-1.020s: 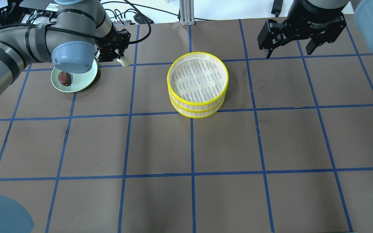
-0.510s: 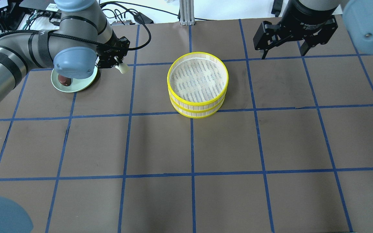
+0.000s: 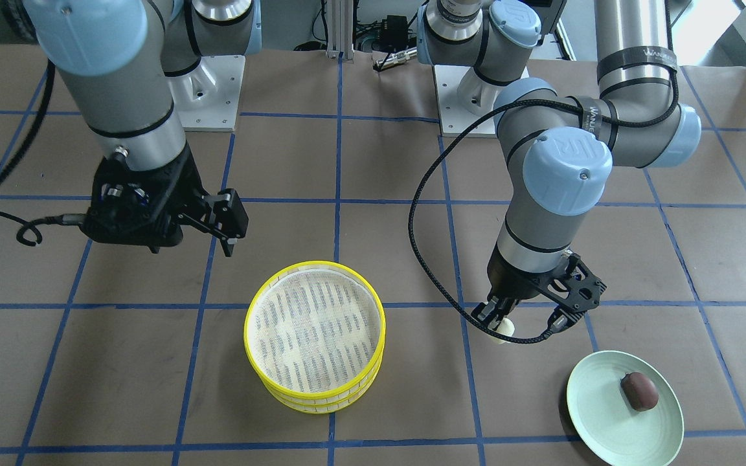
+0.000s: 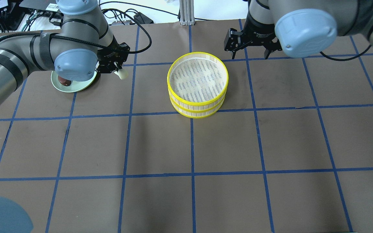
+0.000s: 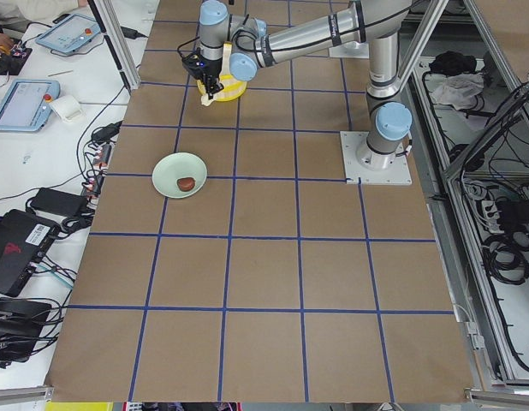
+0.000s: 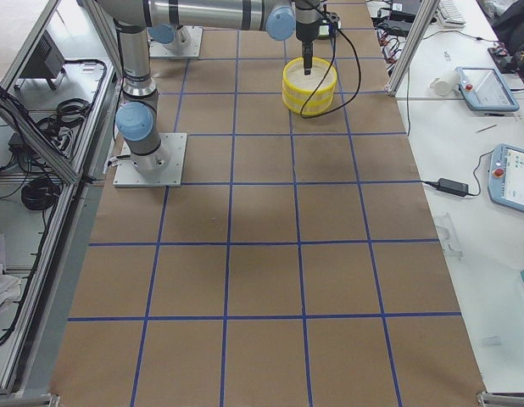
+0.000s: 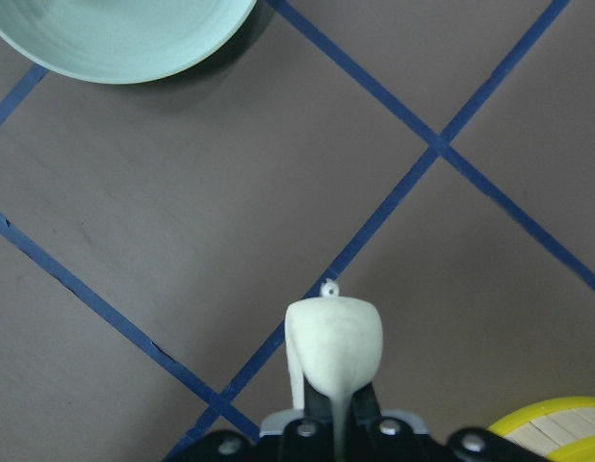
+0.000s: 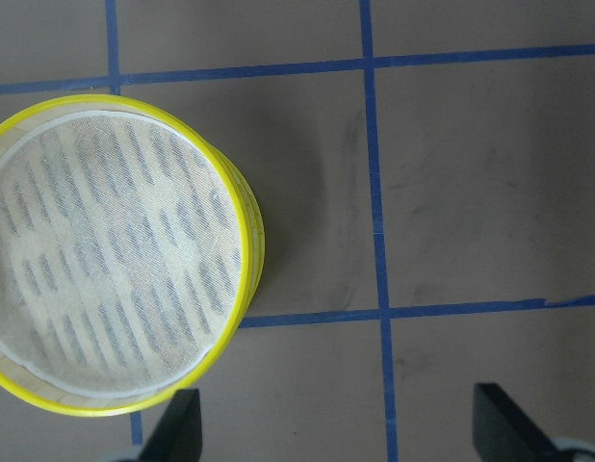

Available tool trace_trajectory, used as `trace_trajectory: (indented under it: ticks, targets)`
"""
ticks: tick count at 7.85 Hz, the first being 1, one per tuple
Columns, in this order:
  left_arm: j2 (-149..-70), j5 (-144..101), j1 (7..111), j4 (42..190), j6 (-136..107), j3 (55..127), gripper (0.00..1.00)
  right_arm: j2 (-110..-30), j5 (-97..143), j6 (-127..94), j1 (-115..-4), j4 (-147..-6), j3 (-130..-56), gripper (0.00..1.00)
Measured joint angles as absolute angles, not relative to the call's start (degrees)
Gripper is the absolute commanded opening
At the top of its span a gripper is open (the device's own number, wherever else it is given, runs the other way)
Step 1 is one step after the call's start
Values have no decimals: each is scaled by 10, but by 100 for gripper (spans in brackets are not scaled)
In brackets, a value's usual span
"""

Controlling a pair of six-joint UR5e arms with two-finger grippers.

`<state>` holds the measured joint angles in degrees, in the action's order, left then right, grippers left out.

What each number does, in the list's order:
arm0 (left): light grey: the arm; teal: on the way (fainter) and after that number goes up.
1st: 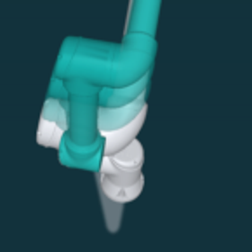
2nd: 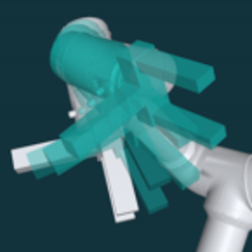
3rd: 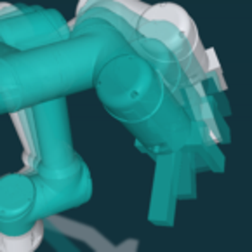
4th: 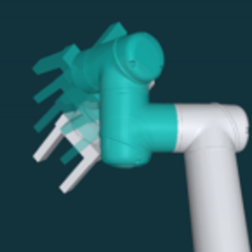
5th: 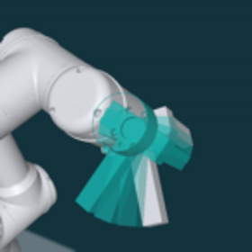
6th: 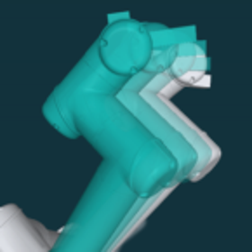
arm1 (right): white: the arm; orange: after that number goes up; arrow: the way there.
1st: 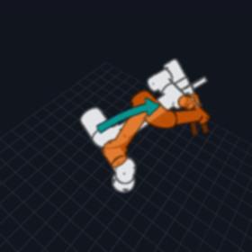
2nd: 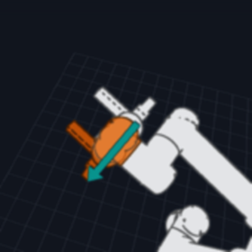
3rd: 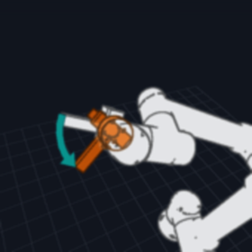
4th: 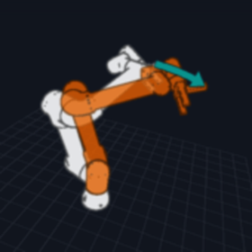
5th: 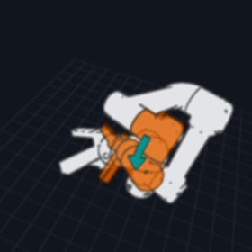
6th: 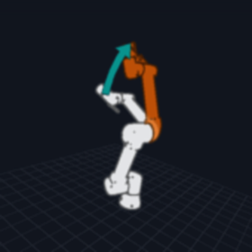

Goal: Place buns in different layers of steamer
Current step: 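Reach the right gripper to the steamer and grip the top layer's rim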

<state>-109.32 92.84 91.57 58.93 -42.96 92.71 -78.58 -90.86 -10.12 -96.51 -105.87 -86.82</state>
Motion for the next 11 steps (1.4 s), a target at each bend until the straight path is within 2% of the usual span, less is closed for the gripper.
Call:
trace_trajectory:
  ticks: [4, 7, 10, 11]
  targets:
    - [-1091, 930, 916, 598, -428, 943, 0, -689, -883, -161, -988, -1158, -883, 100]
    - [-1092, 930, 915, 604, -428, 946, 0, -656, -873, -165, -991, -1205, -907, 99]
    - [-1092, 929, 915, 605, -426, 947, 0, -647, -873, -165, -991, -1216, -915, 80]
    - [-1092, 929, 915, 605, -426, 947, 0, -645, -875, -164, -991, -1217, -917, 70]
